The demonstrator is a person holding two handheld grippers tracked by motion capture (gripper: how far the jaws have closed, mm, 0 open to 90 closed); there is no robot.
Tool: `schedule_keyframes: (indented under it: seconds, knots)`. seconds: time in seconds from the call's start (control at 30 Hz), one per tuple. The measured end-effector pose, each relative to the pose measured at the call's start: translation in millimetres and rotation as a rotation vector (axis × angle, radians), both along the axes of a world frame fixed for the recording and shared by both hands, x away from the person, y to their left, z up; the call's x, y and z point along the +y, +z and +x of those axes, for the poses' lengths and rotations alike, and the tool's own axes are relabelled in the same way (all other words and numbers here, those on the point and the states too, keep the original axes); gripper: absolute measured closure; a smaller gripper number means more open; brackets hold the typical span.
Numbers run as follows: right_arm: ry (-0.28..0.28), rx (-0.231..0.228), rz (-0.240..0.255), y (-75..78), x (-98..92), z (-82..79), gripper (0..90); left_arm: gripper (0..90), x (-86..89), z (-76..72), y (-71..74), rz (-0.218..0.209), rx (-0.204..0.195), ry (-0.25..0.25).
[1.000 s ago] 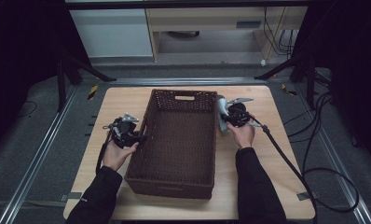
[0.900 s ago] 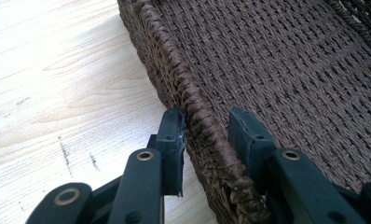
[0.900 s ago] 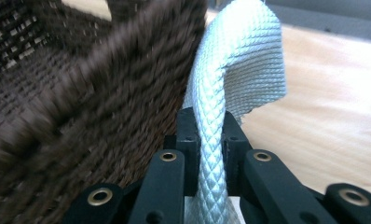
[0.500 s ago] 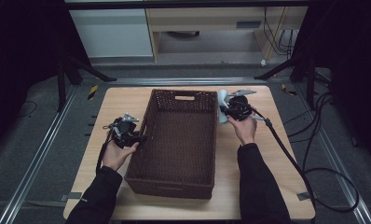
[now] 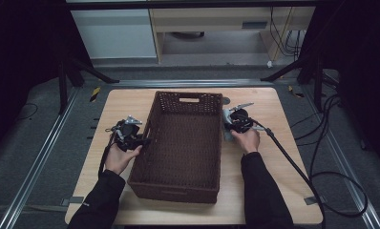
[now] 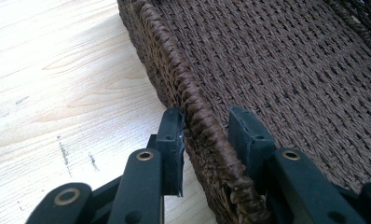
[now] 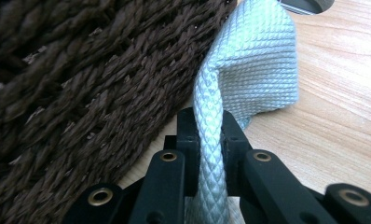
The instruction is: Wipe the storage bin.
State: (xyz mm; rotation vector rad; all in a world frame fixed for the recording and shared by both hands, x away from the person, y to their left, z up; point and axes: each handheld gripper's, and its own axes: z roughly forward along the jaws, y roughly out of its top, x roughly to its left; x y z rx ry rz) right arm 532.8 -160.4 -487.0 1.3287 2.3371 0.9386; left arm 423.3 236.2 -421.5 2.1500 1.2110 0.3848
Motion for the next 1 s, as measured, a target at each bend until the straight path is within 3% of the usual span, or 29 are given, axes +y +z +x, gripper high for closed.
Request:
schedule_keyframes:
  seconds: [0.07,0.2,0.33,0.47,0.7,1.0]
  knots:
    - [0.006,-0.014,0.011,6.6,-0.7,-2.0,82.5,65.8,-0.3,0.6,0.0,0.000,0.000,0.000]
    - [0.007,-0.101,0.050,34.2,-2.8,-5.2,82.5,65.8,-1.4,2.7,0.2,0.006,-0.005,-0.001]
    - [0.007,-0.166,0.057,59.9,-4.1,-6.2,82.5,65.8,-3.5,5.6,0.0,0.004,-0.003,-0.001]
    - [0.013,-0.197,0.065,72.3,-5.9,-7.4,82.5,65.6,-3.6,6.8,-0.1,0.000,-0.003,-0.001]
    - [0.026,-0.135,0.017,49.8,-0.7,-9.0,82.5,64.5,-3.3,6.4,0.4,0.009,-0.008,0.000]
    - [0.024,-0.026,-0.025,11.5,-0.8,-12.7,82.5,53.3,-2.3,4.9,1.1,0.012,-0.014,0.031]
